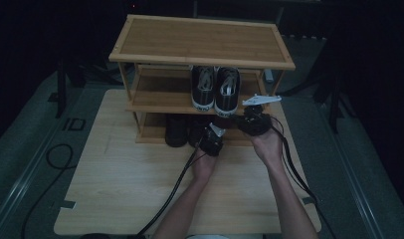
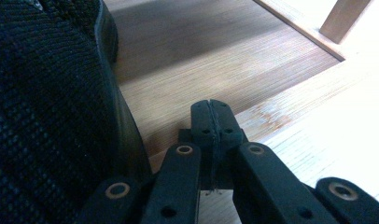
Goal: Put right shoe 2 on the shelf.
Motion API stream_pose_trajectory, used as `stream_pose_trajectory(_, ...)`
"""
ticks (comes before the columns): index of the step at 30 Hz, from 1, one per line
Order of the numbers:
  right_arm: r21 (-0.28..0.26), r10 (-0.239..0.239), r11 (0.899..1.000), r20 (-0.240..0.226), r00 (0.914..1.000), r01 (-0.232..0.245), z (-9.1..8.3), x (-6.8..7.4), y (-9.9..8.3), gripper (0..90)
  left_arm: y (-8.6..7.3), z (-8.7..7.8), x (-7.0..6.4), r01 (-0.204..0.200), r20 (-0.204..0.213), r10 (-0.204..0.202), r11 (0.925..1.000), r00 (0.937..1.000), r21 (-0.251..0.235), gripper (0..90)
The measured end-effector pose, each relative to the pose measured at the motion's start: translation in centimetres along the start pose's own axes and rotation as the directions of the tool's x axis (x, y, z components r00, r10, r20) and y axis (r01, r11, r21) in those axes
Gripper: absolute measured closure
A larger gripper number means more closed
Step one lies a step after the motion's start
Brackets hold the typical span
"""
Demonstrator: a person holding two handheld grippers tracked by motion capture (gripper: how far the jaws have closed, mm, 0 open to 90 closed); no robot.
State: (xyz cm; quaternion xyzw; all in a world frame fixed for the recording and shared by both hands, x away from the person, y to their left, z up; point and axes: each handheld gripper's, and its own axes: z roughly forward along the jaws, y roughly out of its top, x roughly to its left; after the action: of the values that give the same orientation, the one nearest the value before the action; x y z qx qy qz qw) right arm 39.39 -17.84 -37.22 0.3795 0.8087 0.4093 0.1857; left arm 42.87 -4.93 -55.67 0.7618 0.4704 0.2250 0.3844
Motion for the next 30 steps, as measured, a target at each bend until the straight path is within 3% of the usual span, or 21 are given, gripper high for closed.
stream_pose_trajectory(18, 0.006, -0.009, 1.0, 0.049, 0.9988, 0.008, 0.61, 0.0, 0.27, 90.0, 0.0, 0.02, 0.0, 0.0, 0.0, 0.0, 1.0, 1.0, -0.002, 90.0)
stream_pose_trajectory(23, 0.003, 0.0, 1.0, 0.042, 0.9991, 0.0, 0.67, -0.15, 0.28, 90.0, 0.0, 0.02, 0.01, 0.001, 0.001, -0.001, 1.0, 1.0, -0.002, 90.0)
stream_pose_trajectory(26, 0.001, -0.011, 1.0, 0.07, 0.9975, 0.011, 0.88, 0.16, 0.39, 90.0, 0.0, 0.01, 0.01, 0.0, 0.001, 0.0, 1.0, 1.0, -0.001, 90.0)
stream_pose_trajectory(30, 0.001, -0.002, 1.0, 0.063, 0.998, 0.002, 1.05, 0.19, 0.46, 90.0, 0.0, 0.01, 0.01, 0.0, 0.001, 0.0, 1.0, 1.0, -0.001, 90.0)
